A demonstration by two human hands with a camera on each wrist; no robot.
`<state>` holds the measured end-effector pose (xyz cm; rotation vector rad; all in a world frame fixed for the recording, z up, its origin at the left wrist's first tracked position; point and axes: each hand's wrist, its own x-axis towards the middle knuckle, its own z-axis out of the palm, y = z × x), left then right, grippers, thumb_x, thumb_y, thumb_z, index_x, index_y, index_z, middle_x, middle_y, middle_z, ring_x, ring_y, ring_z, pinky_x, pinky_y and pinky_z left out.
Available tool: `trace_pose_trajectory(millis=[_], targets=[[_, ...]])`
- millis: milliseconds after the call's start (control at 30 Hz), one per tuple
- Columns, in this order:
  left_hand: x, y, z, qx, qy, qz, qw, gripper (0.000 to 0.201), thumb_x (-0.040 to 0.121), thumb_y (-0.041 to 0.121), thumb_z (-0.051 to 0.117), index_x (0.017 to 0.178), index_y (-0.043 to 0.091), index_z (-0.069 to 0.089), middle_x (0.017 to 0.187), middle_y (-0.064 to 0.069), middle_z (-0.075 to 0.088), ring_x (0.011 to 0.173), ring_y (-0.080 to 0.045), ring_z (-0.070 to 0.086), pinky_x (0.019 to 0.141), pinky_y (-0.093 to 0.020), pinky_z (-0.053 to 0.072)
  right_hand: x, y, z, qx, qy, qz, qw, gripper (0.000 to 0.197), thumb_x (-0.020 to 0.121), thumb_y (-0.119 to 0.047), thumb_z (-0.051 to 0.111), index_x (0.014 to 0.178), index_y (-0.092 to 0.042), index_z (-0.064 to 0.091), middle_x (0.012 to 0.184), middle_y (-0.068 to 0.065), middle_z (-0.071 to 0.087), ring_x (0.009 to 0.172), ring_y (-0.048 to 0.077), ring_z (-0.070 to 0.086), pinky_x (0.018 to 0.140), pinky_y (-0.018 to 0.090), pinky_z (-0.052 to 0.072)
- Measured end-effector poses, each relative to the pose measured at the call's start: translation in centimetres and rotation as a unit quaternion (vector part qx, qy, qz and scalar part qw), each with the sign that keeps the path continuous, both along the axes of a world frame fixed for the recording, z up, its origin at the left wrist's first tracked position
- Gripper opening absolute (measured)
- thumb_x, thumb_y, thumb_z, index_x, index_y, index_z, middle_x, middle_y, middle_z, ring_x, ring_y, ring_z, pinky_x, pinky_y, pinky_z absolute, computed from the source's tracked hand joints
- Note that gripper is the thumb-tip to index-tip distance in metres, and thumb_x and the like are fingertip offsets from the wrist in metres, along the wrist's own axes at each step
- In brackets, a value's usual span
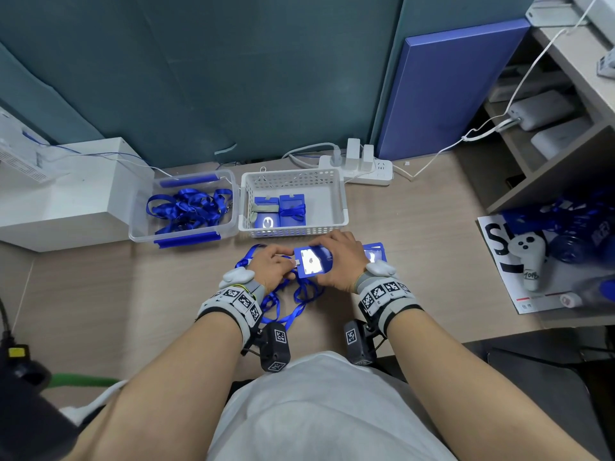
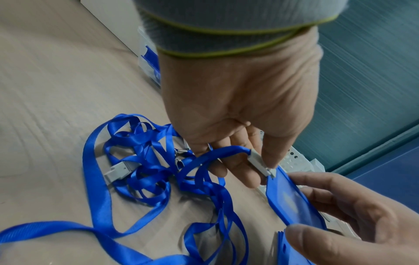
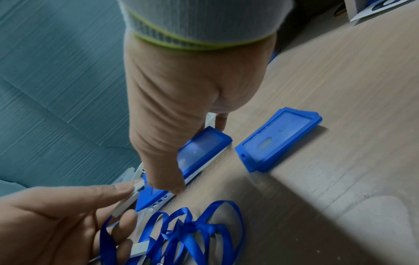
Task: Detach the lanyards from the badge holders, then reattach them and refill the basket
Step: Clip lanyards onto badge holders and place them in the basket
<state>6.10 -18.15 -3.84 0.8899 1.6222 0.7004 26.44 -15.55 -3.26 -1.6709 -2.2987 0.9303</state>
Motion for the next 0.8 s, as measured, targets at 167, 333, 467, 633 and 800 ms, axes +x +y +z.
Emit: trace_pose_trajectory(millis=[167, 333, 467, 633, 800], targets=[[-0.08, 0.02, 0.25, -0.004, -0.025, 0.003, 1.000, 0.018, 0.088, -0.002, 0.068, 0.103, 0.009, 0.065, 0.076, -0.011, 0.075, 0.065, -0.021, 0.072, 0.051, -0.019, 0.051, -0.10, 0.07, -0.03, -0.002, 0.004, 0.002, 1.000, 0.071, 0.063, -0.045, 0.082, 0.128, -0.039, 0.055, 0.117, -0.011, 0.050, 0.116, 0.018, 0.041, 0.095, 0.040, 0.041], [-0.43, 0.08, 0.25, -0.011, -0.036, -0.004, 0.999, 0.020, 0.087, -0.004, 0.069, 0.104, 0.007, 0.065, 0.073, -0.010, 0.075, 0.068, -0.023, 0.074, 0.055, -0.024, 0.054, -0.06, 0.04, -0.35, -0.011, 0.038, -0.003, 0.999, 0.071, 0.061, -0.039, 0.084, 0.127, -0.036, 0.057, 0.115, -0.012, 0.049, 0.115, 0.018, 0.037, 0.097, 0.038, 0.046], [-0.50, 0.20, 0.28, -0.020, -0.035, -0.007, 0.999, 0.020, 0.087, -0.004, 0.070, 0.102, 0.008, 0.065, 0.073, -0.009, 0.076, 0.070, -0.025, 0.074, 0.065, -0.034, 0.058, -0.10, 0.05, -0.39, -0.010, 0.047, -0.002, 0.999, 0.070, 0.061, -0.036, 0.084, 0.126, -0.035, 0.057, 0.114, -0.012, 0.048, 0.115, 0.018, 0.037, 0.096, 0.037, 0.047], [-0.67, 0.24, 0.59, -0.029, -0.031, -0.010, 0.999, 0.021, 0.087, -0.005, 0.070, 0.103, 0.006, 0.065, 0.074, -0.011, 0.075, 0.070, -0.024, 0.074, 0.053, -0.026, 0.052, -0.16, 0.11, -0.23, -0.013, 0.046, 0.003, 0.999, 0.070, 0.062, -0.036, 0.083, 0.126, -0.035, 0.056, 0.115, -0.011, 0.048, 0.114, 0.017, 0.038, 0.095, 0.038, 0.048], [-0.60, 0.35, 0.61, -0.029, -0.003, -0.016, 0.999, 0.017, 0.086, -0.003, 0.070, 0.099, 0.007, 0.067, 0.073, -0.011, 0.075, 0.070, -0.024, 0.073, 0.059, -0.030, 0.052, -0.31, 0.17, -0.20, -0.019, 0.052, 0.007, 0.998, 0.070, 0.062, -0.035, 0.083, 0.126, -0.035, 0.056, 0.115, -0.011, 0.047, 0.112, 0.015, 0.039, 0.094, 0.038, 0.048]])
